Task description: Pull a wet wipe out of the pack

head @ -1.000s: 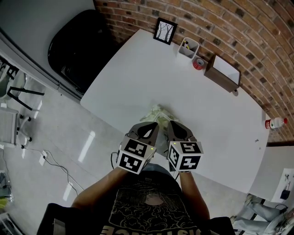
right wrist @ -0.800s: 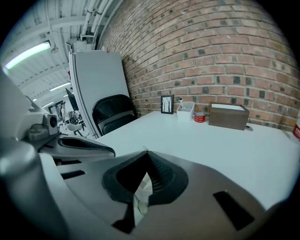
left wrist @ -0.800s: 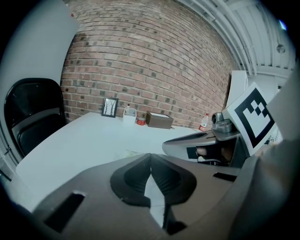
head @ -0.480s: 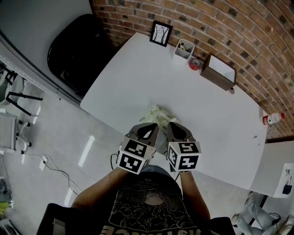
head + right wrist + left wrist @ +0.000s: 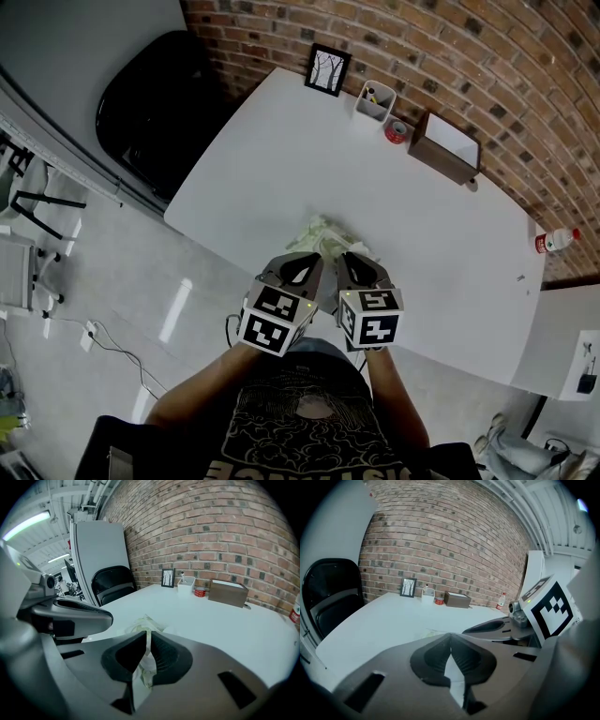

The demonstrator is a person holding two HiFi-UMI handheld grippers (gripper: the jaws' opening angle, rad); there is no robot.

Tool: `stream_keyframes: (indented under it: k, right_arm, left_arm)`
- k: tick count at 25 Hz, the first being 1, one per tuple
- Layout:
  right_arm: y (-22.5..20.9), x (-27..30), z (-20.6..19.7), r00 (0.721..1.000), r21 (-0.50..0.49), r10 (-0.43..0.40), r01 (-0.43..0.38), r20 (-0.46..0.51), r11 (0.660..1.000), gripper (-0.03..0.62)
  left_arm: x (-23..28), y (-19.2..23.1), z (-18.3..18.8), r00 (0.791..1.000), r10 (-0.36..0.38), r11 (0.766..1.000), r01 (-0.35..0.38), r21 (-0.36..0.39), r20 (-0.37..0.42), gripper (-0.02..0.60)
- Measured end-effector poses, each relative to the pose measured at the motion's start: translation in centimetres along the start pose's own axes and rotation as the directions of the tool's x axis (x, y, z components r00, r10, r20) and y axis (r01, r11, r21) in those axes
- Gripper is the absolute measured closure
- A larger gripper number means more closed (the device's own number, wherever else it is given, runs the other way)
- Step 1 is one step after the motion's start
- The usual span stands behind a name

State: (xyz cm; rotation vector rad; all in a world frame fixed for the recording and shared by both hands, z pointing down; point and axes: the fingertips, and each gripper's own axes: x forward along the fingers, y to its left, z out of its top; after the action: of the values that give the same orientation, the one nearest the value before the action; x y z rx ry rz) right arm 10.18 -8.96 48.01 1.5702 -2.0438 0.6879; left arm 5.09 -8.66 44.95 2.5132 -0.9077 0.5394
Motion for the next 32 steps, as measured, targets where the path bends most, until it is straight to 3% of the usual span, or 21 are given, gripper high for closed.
stream_keyframes:
  k: [3, 5, 12, 19, 32]
  right_arm:
    - [0.0, 0.3, -0.1, 1.000, 0.011, 0.003, -0.003, -0.009, 1.000, 0.559]
    - [0.0, 0.6, -0.3, 1.000, 0.019, 0.014, -0.014, -0.021, 1.000, 0.494]
    - [-0.4, 1.3, -0.5, 0.999, 0.017, -0.002, 0.002, -0.042, 1.000, 0.493]
    - [-0.9, 1.4, -0.4, 0.998, 0.001, -0.023, 0.023, -0.051, 1.000, 0.569]
    - [-0.5, 0.2, 1.4, 1.000, 0.026, -0.019, 0.018, 0.023, 0.999, 0.579]
  left_arm:
    - [0.1, 0.1, 0.1, 1.000, -0.003, 1.000, 0.003, 0.001, 0.001, 0.569]
    - [0.2, 0.2, 0.1, 1.000, -0.003, 1.000, 0.003, 0.000, -0.001, 0.569]
    - [0.4, 0.7, 0.2, 1.000, 0.004, 1.000, -0.004, -0.004, 0.000, 0.569]
    - [0.5, 1.0, 0.4, 1.000, 0.005, 1.000, -0.005, -0.006, 0.002, 0.569]
    - [0.3, 0.8, 1.0, 1.000, -0.004, 1.000, 0.004, 0.006, 0.010, 0.569]
